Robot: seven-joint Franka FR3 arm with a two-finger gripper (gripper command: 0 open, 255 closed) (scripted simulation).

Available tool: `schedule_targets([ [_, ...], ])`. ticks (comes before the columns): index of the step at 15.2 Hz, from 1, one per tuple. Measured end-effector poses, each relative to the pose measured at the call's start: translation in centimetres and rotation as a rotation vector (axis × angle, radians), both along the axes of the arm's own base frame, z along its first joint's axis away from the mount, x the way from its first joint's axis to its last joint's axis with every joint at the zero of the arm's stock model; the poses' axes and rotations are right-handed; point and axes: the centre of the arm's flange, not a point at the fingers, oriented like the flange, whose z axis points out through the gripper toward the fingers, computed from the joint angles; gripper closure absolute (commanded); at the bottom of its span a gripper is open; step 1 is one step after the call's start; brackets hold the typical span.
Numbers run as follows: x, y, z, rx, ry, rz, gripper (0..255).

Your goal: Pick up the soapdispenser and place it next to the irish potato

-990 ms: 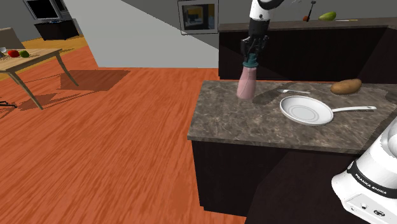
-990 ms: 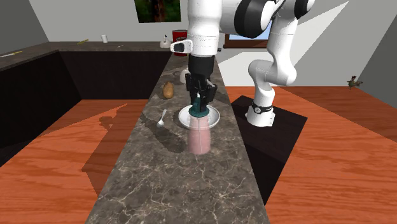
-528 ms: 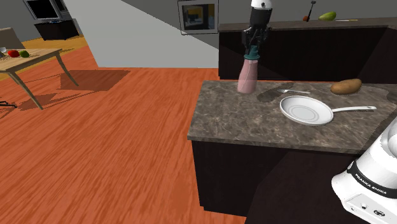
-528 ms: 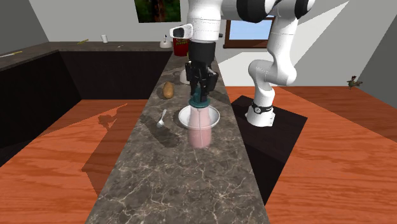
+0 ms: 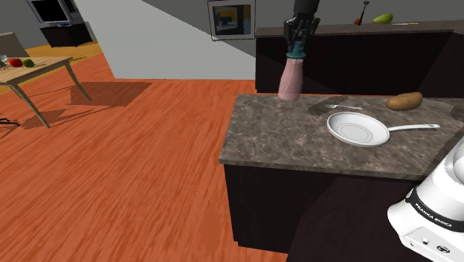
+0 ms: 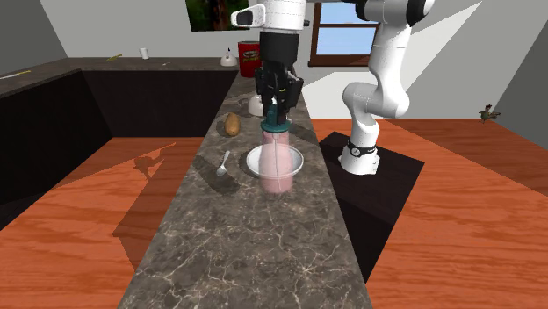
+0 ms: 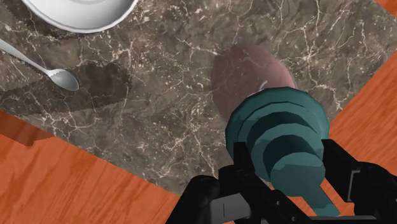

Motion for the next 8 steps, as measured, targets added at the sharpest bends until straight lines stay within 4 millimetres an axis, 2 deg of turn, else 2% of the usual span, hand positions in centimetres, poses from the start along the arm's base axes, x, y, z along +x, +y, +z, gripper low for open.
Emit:
schedule_targets([
  [8,0.0,0.0,4.2,0.0,0.0,0.0,255],
])
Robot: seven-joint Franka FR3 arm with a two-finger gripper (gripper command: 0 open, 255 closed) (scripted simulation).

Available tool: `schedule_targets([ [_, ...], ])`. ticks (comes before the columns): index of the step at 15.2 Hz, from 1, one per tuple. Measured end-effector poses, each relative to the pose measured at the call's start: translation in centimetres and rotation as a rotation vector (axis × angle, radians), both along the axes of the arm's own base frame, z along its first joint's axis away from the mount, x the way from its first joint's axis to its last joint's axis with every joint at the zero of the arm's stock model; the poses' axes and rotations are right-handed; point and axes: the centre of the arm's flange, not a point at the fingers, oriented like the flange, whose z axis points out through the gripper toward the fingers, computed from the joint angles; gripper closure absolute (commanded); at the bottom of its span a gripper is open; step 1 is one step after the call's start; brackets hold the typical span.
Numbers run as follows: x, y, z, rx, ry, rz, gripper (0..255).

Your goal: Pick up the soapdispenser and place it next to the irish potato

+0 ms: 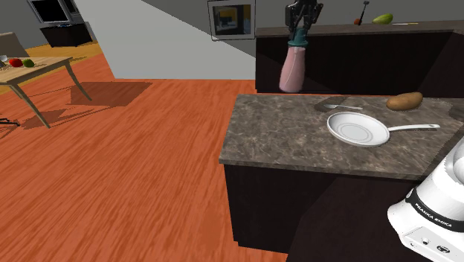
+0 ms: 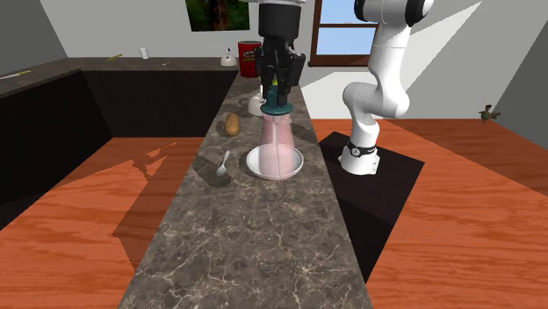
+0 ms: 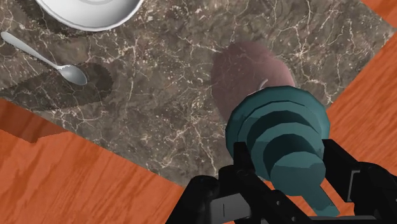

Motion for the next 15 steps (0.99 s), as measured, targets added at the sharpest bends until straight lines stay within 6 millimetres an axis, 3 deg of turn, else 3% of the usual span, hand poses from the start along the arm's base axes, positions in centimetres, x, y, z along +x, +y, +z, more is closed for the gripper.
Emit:
schedule_targets([
  [15,-0.4,-0.6,7.6,0.0,0.0,0.0,255],
])
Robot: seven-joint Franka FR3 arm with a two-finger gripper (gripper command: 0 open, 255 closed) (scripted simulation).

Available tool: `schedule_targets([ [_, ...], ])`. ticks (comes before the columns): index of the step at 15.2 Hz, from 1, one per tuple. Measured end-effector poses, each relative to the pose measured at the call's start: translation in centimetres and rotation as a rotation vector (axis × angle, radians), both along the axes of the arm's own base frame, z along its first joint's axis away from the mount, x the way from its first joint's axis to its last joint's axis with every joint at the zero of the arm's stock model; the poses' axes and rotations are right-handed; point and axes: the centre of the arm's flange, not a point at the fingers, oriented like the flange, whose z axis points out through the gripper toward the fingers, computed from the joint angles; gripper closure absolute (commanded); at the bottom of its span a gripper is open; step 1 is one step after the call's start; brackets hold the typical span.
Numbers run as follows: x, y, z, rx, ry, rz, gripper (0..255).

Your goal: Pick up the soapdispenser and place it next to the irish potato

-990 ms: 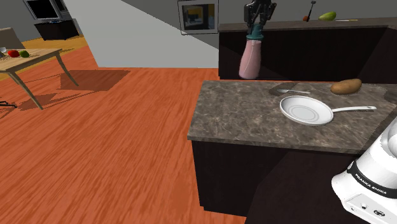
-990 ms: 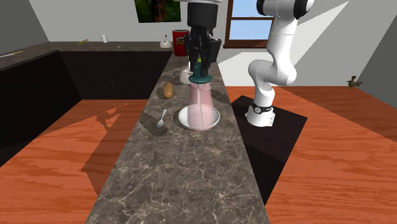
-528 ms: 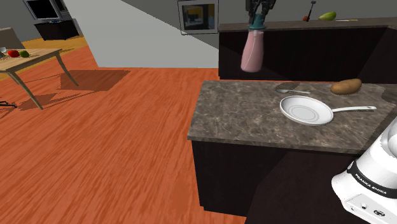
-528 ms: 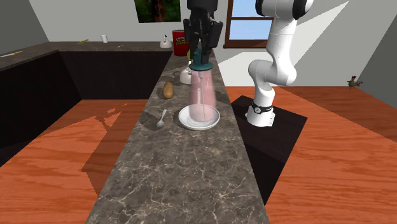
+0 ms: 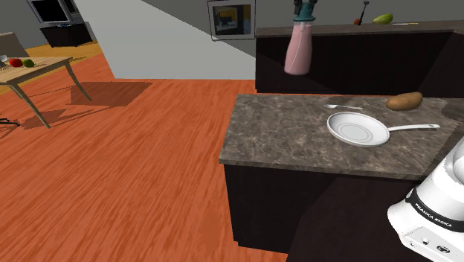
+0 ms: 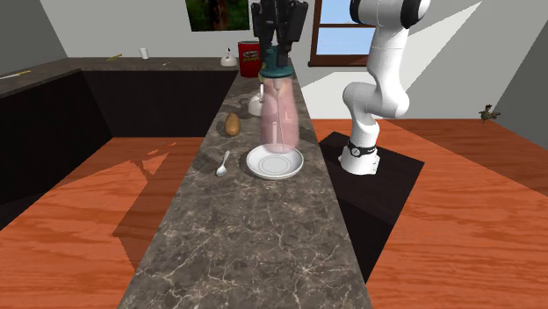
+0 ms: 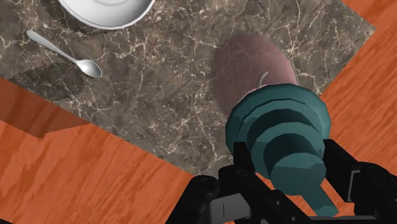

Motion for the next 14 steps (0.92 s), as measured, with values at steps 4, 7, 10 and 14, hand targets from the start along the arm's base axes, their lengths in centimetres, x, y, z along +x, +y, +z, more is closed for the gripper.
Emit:
schedule_targets([
  [4,-2.8,-3.5,0.1,-0.001,0.0,-0.001,255],
  [7,-5.8,-6.2,0.2,0.0,0.0,-0.001,255],
  [10,-7.9,-9.6,0.2,0.0,0.0,-0.001,255],
  [14,-11.6,-13.9,-0.1,0.0,0.0,-0.002,255],
])
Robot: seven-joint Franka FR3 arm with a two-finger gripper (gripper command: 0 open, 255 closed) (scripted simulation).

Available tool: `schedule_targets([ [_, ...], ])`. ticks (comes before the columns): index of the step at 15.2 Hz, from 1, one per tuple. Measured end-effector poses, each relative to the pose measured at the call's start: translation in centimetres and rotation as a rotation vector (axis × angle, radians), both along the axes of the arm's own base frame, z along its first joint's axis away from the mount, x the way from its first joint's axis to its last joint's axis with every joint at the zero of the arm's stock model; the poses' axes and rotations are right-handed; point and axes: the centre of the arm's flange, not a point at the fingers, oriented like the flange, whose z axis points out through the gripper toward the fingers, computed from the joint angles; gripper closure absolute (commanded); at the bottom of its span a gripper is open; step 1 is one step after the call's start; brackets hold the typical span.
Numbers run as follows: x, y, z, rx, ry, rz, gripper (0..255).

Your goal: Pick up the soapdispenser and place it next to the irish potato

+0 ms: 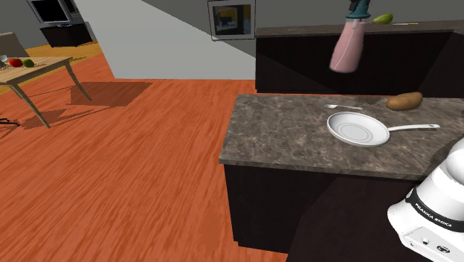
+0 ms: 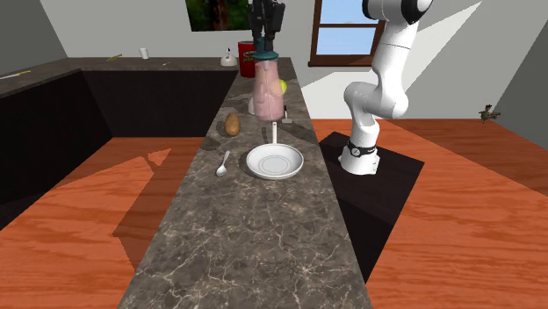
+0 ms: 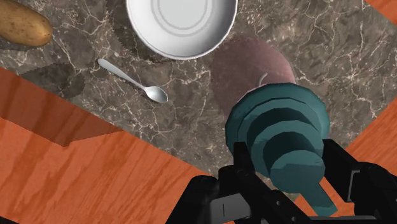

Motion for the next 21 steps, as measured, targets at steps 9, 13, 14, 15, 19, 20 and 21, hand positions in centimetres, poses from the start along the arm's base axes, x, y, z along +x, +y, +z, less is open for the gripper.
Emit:
schedule_targets([
  [9,-7.4,-9.0,0.6,0.0,0.0,0.0,255],
  [13,-11.1,-13.0,0.4,0.001,0.0,0.0,255],
  [14,-11.6,-14.2,0.6,0.001,-0.001,0.0,255],
  [15,-12.2,-15.3,0.3,0.0,0.0,0.0,255],
  [19,-15.5,-19.2,0.3,0.001,0.0,0.0,255],
  [20,-16.4,-20.3,0.3,0.001,-0.001,0.0,255],
  [21,-17.4,-21.3,0.1,0.001,0.0,0.0,255],
])
